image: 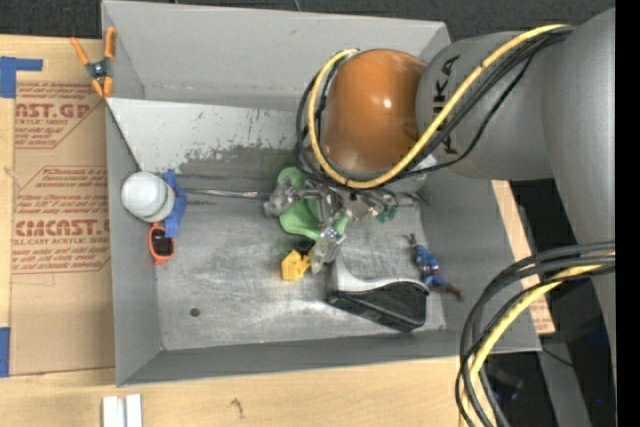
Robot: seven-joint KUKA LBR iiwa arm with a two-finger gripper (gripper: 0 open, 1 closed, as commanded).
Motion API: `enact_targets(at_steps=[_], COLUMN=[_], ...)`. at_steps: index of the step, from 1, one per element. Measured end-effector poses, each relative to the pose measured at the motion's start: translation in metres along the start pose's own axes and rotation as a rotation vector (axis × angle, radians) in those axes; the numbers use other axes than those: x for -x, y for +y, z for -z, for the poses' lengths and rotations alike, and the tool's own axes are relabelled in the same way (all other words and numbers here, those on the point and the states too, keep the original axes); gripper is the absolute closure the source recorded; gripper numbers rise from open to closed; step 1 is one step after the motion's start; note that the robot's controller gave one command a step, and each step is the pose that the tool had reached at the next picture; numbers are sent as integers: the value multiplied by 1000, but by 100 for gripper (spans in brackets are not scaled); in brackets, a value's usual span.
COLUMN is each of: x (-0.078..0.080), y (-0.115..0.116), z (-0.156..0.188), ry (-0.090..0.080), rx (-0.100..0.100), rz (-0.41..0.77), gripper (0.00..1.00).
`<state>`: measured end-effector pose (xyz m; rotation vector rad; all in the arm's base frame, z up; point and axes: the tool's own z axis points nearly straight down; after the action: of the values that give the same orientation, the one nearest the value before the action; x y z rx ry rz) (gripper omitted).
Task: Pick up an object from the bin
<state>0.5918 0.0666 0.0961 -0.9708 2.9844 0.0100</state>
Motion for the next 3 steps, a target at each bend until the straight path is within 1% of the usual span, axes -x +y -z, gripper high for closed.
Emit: enact_targets(at_steps=[1,2,3], x=[2,70,70], y=[21,96,96], z=[-10,-17,-17], ry=[3,2,2], rx=[-6,-15,-15], rz=[-310,184,183], gripper=[0,100,100])
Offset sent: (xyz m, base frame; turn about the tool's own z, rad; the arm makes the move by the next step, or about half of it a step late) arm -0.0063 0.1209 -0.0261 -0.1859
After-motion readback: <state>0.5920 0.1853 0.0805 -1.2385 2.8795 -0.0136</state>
